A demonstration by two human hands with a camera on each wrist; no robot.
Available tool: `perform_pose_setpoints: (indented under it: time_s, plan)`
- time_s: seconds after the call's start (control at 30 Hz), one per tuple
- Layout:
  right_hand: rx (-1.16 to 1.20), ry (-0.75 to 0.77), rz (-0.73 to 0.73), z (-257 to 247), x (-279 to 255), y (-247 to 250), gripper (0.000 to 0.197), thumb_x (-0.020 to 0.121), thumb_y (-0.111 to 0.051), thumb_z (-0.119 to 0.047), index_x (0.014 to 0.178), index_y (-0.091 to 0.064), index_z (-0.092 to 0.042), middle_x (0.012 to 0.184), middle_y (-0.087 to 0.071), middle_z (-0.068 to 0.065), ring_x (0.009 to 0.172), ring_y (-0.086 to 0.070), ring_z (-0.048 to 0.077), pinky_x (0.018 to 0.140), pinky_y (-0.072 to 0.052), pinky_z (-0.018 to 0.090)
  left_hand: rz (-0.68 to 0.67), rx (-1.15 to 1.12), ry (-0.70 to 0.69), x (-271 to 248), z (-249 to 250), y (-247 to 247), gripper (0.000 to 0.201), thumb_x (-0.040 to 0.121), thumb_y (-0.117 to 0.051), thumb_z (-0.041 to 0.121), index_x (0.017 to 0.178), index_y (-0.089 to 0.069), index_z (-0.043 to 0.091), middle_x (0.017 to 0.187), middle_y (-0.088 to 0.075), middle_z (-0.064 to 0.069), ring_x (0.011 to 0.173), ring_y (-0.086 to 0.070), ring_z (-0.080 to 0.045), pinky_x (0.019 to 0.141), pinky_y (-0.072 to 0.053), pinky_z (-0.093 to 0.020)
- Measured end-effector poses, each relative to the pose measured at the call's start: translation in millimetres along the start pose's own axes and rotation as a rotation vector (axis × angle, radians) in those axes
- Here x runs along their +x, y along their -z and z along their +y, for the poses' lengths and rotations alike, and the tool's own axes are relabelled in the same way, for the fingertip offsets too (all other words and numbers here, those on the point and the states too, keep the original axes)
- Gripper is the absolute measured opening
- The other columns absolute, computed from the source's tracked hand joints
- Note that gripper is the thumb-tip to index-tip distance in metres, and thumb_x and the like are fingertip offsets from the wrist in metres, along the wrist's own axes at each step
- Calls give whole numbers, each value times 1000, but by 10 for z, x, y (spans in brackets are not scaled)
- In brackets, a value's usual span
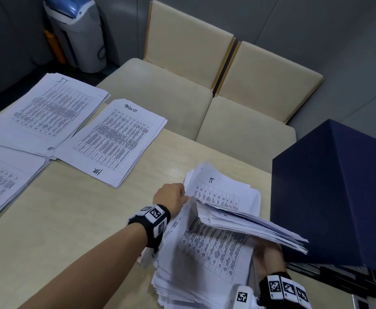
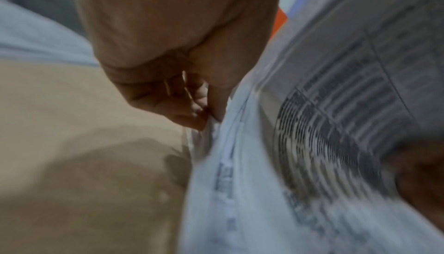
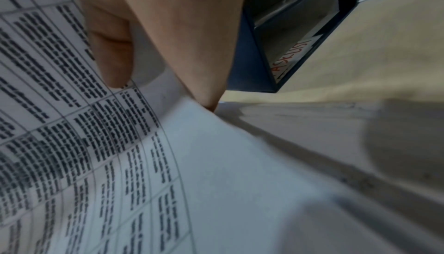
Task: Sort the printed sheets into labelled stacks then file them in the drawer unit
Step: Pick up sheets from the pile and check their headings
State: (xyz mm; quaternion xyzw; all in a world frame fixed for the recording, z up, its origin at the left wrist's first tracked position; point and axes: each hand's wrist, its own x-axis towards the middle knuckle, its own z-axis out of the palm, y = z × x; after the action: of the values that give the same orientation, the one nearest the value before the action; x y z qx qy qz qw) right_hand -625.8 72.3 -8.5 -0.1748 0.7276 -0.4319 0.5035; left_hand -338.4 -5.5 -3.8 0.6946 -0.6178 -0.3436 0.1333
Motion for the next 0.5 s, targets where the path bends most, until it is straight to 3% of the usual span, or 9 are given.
perform_pose_setpoints:
  time_s: [0.07, 0.1, 0.17, 0.2, 0.23, 0.3, 0.33, 0.43, 0.5]
  plan:
    - [-25, 58, 9, -1, -43, 12, 38, 105, -43, -8, 137, -52, 11, 139, -59, 26, 131, -53, 41, 122, -30, 43, 3, 235, -138, -2, 14, 39, 32, 98, -47, 31, 70, -42, 18, 70, -50, 0, 69, -52, -26, 61, -43, -32]
    - [17, 112, -28, -26, -121, -4, 37, 101, -54, -29, 126, -66, -4, 123, -73, 9, 120, -61, 32, 118, -37, 44, -15, 330, -193, -2, 26, 76, 35, 101, -41, 31, 70, -43, 16, 69, -49, -1, 67, -52, -26, 61, -44, -32]
    - [98, 56, -65, -49, -94, 69, 46, 44, -86, -73, 73, -80, -39, 74, -74, -25, 83, -71, 1, 94, -55, 27, -55, 465, -287, -8, 64, 161, 43, 104, -35, 33, 66, -43, 15, 63, -47, -3, 61, -52, -26, 59, -42, -30]
    - [231, 2, -146, -54, -67, 112, 53, 15, -92, -70, 54, -76, -39, 64, -71, -24, 69, -71, -3, 77, -59, 21, -61, 504, -323, -18, 92, 206, 44, 105, -35, 34, 65, -42, 15, 62, -46, -4, 61, -54, -27, 57, -40, -29]
    - [350, -12, -210, -144, -195, 84, 50, 12, -95, -61, 48, -76, -34, 62, -73, -18, 62, -72, 0, 64, -60, 21, -60, 513, -350, -25, 117, 242, 45, 104, -36, 34, 64, -41, 15, 61, -46, -4, 62, -56, -29, 57, -38, -29]
    - [490, -74, -299, -228, -319, 2, 19, 56, -89, -39, 57, -80, -22, 70, -77, 0, 61, -75, 14, 54, -62, 29, -54, 449, -382, -25, 128, 278, 44, 103, -39, 34, 63, -41, 14, 59, -43, -3, 63, -55, -30, 57, -38, -30]
    - [518, -100, -292, -270, -389, -50, 15, 66, -80, -33, 65, -82, -18, 76, -79, 5, 64, -76, 20, 55, -63, 35, -54, 384, -395, -23, 123, 284, 42, 102, -42, 33, 64, -44, 14, 60, -46, -3, 62, -53, -29, 58, -39, -31]
    - [567, -76, -329, -219, -298, -32, 24, 57, -87, -31, 76, -83, -17, 83, -79, 5, 71, -77, 19, 75, -64, 34, -101, 59, -454, -29, 100, 266, 23, 97, -54, 20, 78, -67, 14, 70, -66, -5, 64, -51, -21, 62, -41, -32]
    - [627, -69, -248, -201, -236, 52, 17, 44, -79, -25, 58, -80, -16, 67, -76, -1, 60, -74, 11, 67, -64, 31, -167, -219, -414, -53, 87, 255, 19, 92, -58, 6, 89, -75, 13, 72, -68, -2, 65, -53, -15, 65, -45, -31]
